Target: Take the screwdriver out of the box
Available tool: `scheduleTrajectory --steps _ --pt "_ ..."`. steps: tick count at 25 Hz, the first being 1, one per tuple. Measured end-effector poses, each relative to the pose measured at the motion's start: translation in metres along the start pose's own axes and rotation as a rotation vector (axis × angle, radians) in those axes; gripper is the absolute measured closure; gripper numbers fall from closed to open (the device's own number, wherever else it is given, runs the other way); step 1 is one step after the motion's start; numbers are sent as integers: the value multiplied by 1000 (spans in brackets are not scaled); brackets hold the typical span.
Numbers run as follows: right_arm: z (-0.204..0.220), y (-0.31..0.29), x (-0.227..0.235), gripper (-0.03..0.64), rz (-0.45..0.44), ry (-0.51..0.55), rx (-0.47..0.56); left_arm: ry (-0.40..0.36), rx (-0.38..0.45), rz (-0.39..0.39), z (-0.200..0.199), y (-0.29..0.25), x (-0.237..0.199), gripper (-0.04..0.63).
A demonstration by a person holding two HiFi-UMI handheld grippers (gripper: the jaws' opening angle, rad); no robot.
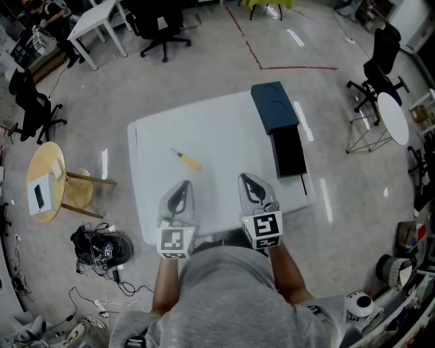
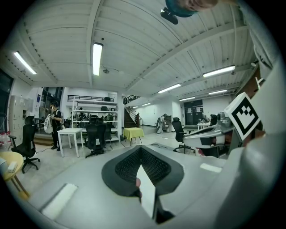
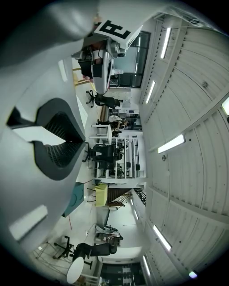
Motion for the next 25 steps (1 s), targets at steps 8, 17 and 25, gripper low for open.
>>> scheduleTrajectory --steps 8,17,25 --pt "-3 -1 2 614 0 4 10 -2 1 0 -1 -2 0 583" --pt "-6 -2 6 614 -2 4 17 -3 -1 5 -2 -7 3 583" --pt "-4 -6 8 614 -6 3 15 -5 -2 12 -1 -10 5 584"
Point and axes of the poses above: the fingertips, and each gripper's own axes: y backward along the fingers, x to its right, z out of its underside, the point moved 1 cm from there along y, backward along the fingers, and after that the axes turned 8 degrees about -z, right-handed, at the moved point
